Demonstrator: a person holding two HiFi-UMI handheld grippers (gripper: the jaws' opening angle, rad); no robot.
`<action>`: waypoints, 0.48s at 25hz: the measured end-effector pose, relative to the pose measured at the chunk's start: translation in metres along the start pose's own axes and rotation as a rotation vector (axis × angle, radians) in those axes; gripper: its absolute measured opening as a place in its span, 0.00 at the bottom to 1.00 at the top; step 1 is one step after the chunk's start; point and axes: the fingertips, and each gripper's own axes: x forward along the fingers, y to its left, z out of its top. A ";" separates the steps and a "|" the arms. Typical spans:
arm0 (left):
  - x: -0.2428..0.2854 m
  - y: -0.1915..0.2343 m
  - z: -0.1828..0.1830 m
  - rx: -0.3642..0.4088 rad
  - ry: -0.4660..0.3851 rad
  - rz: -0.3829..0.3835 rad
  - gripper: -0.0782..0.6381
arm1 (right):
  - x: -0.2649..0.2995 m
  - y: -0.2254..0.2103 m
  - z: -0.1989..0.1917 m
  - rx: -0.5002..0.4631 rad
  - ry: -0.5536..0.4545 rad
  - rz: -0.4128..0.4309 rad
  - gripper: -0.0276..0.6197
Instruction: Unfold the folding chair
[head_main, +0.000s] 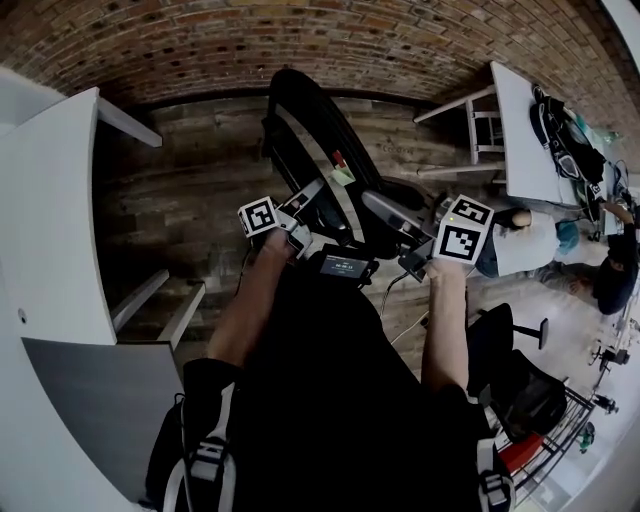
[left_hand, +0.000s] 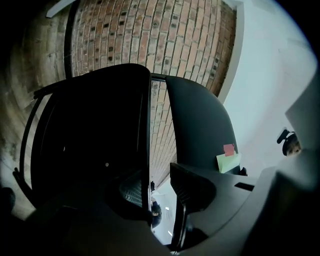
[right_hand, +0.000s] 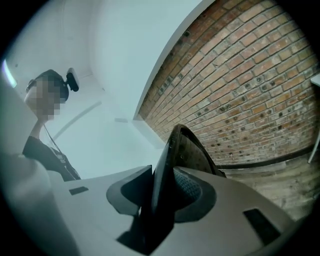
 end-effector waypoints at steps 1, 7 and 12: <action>-0.001 0.003 -0.009 -0.002 0.006 0.005 0.29 | -0.006 0.000 -0.007 0.007 -0.005 -0.004 0.24; -0.024 0.007 -0.082 0.031 0.030 0.062 0.29 | -0.065 0.022 -0.061 0.039 -0.059 0.024 0.24; -0.026 0.019 -0.120 0.055 0.057 0.103 0.29 | -0.100 0.018 -0.092 0.069 -0.100 0.037 0.24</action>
